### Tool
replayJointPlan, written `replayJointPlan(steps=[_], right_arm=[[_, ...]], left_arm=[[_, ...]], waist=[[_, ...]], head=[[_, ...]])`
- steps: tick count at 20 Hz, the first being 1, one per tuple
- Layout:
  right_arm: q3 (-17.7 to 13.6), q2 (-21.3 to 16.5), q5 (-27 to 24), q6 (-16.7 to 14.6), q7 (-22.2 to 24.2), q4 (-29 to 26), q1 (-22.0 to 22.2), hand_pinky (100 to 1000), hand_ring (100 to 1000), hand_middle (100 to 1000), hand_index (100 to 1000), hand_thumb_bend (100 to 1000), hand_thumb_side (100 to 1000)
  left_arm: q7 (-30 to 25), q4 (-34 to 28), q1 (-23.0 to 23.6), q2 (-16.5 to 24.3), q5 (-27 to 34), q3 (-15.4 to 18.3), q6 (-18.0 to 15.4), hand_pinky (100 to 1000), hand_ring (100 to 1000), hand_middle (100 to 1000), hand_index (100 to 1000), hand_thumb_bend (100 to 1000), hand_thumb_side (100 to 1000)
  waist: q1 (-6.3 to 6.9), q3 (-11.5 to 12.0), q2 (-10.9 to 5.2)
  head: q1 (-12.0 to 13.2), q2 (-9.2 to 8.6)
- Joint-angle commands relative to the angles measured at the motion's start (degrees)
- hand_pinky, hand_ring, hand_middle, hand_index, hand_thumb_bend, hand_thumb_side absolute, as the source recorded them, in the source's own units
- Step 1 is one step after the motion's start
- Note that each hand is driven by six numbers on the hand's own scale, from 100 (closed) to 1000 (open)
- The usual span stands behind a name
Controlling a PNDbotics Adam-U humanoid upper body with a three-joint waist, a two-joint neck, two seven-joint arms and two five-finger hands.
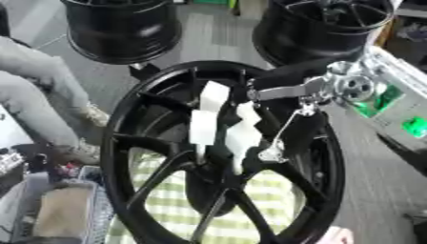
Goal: Pull the pin out of the wheel hub.
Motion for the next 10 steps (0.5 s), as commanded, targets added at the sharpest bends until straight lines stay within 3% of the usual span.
replayJointPlan(steps=[1,10], right_arm=[[-0.44,-0.74,0.69,0.61,0.10,-0.67,-0.39,685,392,807,907,271,260],[-0.15,-0.20,1.47,2.34,0.43,-0.67,-0.36,682,385,800,901,273,254]], left_arm=[[0.01,-0.93,-0.77,0.74,0.17,-0.19,-0.03,587,464,598,704,100,909],[0.01,-0.91,-0.80,0.73,0.16,-0.23,-0.07,587,464,598,704,100,910]], waist=[[0.28,0.09,-0.49],[0.34,0.10,-0.38]], head=[[-0.14,-0.15],[-0.21,-0.15]])
